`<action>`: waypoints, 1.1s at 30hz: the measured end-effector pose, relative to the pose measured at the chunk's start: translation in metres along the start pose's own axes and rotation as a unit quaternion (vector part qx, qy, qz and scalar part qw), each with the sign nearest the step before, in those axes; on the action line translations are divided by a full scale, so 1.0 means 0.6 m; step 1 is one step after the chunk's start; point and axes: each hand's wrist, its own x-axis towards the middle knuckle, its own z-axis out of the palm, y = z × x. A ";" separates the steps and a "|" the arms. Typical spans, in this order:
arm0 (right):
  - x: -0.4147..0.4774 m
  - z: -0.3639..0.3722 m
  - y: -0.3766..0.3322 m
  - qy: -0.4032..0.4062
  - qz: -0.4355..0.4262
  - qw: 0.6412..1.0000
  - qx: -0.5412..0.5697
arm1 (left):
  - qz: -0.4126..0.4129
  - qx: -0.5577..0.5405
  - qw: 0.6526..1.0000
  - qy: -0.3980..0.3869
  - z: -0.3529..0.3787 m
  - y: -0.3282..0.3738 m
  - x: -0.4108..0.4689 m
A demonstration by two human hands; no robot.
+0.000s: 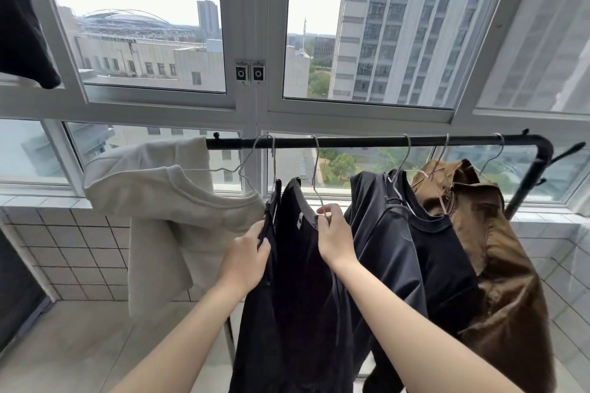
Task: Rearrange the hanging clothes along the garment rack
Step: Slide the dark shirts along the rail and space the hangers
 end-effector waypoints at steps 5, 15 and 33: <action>0.007 -0.038 0.015 0.027 0.003 1.000 -0.002 | 0.011 0.009 1.000 0.006 0.022 0.001 0.006; 0.026 -0.087 0.041 0.047 0.018 0.999 0.000 | 0.048 0.052 0.997 0.018 0.066 0.036 0.008; 0.036 -0.112 0.022 0.059 -0.239 0.943 -0.223 | 0.046 0.154 0.986 0.039 0.094 0.090 0.020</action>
